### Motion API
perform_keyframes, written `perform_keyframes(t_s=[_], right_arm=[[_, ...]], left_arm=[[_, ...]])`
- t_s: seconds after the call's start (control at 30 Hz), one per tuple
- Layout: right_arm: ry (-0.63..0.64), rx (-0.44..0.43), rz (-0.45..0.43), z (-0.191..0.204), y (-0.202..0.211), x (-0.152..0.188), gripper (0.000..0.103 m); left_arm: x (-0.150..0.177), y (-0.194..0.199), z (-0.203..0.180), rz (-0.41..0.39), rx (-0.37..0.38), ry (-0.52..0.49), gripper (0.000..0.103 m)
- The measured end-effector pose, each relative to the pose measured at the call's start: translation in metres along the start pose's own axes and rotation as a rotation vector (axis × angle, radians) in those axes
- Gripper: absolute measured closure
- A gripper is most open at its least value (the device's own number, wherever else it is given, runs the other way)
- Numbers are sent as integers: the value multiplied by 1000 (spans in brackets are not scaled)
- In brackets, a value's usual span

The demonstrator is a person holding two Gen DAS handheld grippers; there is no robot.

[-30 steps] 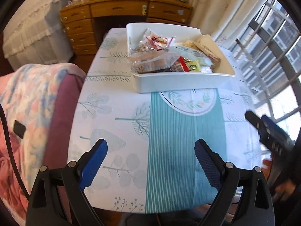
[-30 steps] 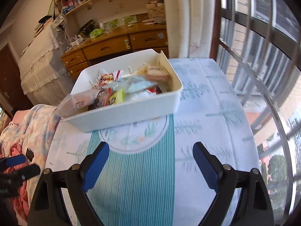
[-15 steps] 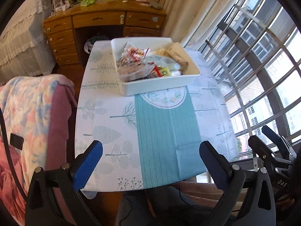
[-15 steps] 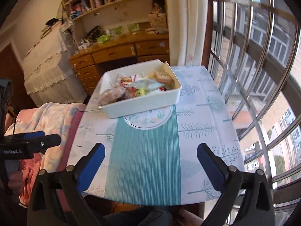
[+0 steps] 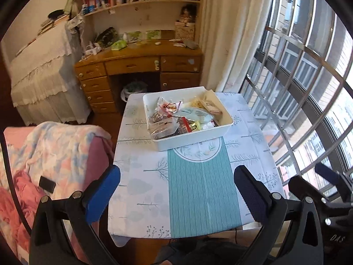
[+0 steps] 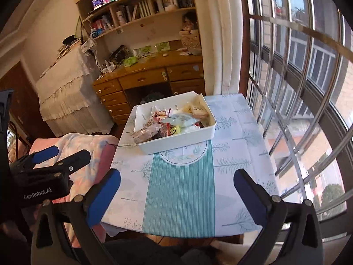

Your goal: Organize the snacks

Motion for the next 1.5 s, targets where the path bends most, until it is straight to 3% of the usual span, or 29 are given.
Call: perform_keyframes(t_s=[0.07, 0.13, 0.27, 0.63, 1.5], right_arm=[[-40, 16, 26, -8, -4, 10, 0], [-60, 10, 47, -12, -6, 20, 0], [-29, 28, 89, -15, -12, 34, 0], [15, 11, 103, -24, -13, 32, 0], [15, 14, 113, -29, -23, 31, 0]], left_arm=[[8, -2, -1, 10, -29, 19, 1], [14, -1, -7, -2, -71, -23, 1], [29, -7, -18, 13, -106, -57, 1], [35, -8, -26, 19, -134, -5, 1], [31, -15, -32, 17, -132, -17, 1]])
Point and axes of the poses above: each gripper's, at about its wrist camera, not at the fingertips, and y roughly against the way its jaws point, z to its left, x to its underside, the point moved 8 cm from there along -y, roughly the way its jaws point, and after that the axes turned 9 degrees about -z, right-handed, at the moved point
